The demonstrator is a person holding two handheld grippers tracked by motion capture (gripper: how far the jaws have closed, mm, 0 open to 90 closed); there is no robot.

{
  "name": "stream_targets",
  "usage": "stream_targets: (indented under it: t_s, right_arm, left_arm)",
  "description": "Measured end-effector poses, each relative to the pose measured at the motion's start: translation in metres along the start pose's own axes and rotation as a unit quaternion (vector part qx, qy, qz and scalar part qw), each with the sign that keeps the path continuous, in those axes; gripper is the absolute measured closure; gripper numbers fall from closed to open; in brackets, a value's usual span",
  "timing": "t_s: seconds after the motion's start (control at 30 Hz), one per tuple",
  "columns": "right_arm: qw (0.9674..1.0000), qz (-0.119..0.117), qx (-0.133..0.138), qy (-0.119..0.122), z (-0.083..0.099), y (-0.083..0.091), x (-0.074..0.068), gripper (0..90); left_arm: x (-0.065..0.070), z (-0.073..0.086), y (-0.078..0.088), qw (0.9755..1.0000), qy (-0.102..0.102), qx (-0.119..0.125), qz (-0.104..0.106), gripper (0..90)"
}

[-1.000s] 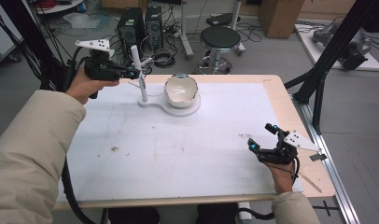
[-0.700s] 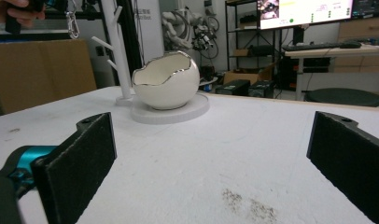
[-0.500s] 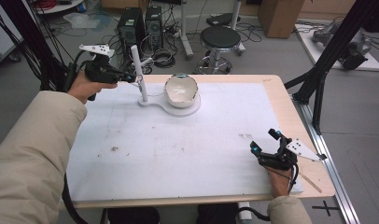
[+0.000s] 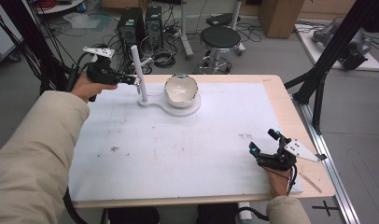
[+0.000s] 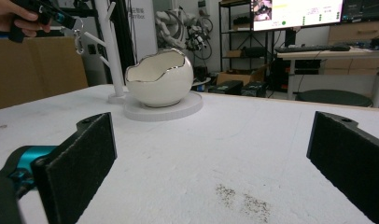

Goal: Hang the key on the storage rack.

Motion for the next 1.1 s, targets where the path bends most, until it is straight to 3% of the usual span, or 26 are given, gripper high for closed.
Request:
stream_targets:
  t_s: [0.63,0.9,1.03,1.1]
  right_arm:
    - [1.0,-0.001,-0.002,0.006,0.0,-0.001,-0.001,0.5]
    - [1.0,-0.004,-0.004,0.004,0.0,0.0,-0.001,0.5]
    - [1.0,-0.004,-0.003,0.007,0.0,-0.001,0.0,0.5]
    - [1.0,-0.004,-0.003,0.007,0.0,-0.001,0.0,0.5]
  left_arm:
    - [-0.029,0.015,-0.015,0.9995,0.029,-0.006,-0.011,88.5]
    - [-0.034,0.018,-0.022,0.9995,0.027,-0.004,-0.016,88.3]
    - [-0.036,0.022,-0.023,0.9988,0.021,0.007,-0.043,87.1]
    - [-0.039,0.027,-0.021,0.9973,0.017,0.016,-0.069,74.6]
Point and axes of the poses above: each handheld gripper's, and its own axes: y roughly backward along the jaws, z roughly out of its underside, x roughly to its right, the point moved 3 cm from there along -y, roughly forward along the jaws, and after that the axes turned 7 degrees about -x, right-handed, at the moved point
